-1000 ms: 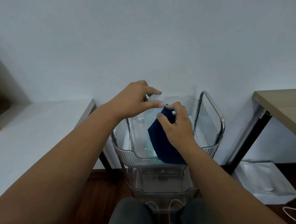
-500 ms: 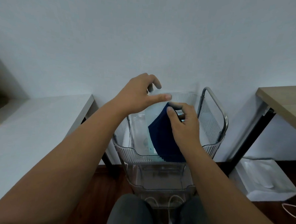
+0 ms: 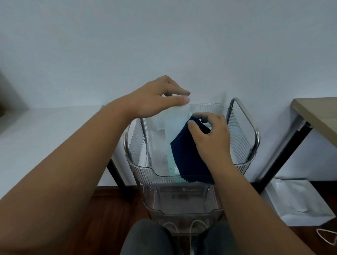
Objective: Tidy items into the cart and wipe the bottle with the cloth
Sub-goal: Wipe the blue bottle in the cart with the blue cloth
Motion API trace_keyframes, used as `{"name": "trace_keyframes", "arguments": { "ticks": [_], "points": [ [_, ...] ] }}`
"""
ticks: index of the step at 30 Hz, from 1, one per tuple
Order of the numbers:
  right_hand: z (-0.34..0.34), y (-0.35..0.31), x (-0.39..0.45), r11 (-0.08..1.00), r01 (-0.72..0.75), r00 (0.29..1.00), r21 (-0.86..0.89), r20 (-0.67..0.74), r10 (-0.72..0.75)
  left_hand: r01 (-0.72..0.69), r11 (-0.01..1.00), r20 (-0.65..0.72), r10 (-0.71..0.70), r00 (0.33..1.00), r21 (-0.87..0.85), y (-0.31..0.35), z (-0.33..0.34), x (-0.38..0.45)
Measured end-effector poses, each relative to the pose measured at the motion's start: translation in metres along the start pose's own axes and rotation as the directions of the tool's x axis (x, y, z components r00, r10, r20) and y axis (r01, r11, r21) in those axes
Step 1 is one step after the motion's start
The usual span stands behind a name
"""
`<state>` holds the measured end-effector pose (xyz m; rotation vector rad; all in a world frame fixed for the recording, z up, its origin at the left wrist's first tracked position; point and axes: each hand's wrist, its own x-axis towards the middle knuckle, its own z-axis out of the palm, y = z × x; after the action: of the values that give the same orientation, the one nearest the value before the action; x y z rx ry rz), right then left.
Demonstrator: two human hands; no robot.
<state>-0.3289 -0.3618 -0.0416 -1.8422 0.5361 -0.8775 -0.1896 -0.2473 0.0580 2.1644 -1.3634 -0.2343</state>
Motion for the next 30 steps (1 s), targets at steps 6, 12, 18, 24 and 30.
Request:
{"name": "trace_keyframes", "arguments": {
  "ticks": [6, 12, 18, 24, 30],
  "points": [
    [-0.002, -0.006, -0.001, 0.999, -0.007, 1.000, -0.053, 0.005, 0.007, -0.009, 1.000, 0.008, 0.009, 1.000, -0.029, -0.008, -0.003, -0.005],
    [-0.003, -0.011, -0.007, 0.994, -0.001, 1.000, -0.107, -0.002, 0.000, 0.018, 1.000, -0.157, -0.018, 0.988, -0.006, -0.003, 0.009, -0.003],
    [0.001, -0.013, -0.007, 0.990, -0.004, 1.000, -0.143, -0.017, 0.002, 0.044, 0.999, -0.250, -0.036, 0.968, 0.026, -0.005, 0.018, -0.002],
    [0.006, -0.012, 0.004, 1.000, -0.030, 0.999, -0.002, -0.013, 0.030, 0.034, 0.999, -0.296, -0.040, 0.954, -0.025, -0.009, 0.024, -0.007],
    [-0.001, -0.004, 0.010, 0.997, 0.082, 0.997, -0.001, 0.008, -0.082, 0.073, 0.993, -0.281, -0.095, 0.955, -0.088, -0.009, 0.030, -0.016]
  ]
}}
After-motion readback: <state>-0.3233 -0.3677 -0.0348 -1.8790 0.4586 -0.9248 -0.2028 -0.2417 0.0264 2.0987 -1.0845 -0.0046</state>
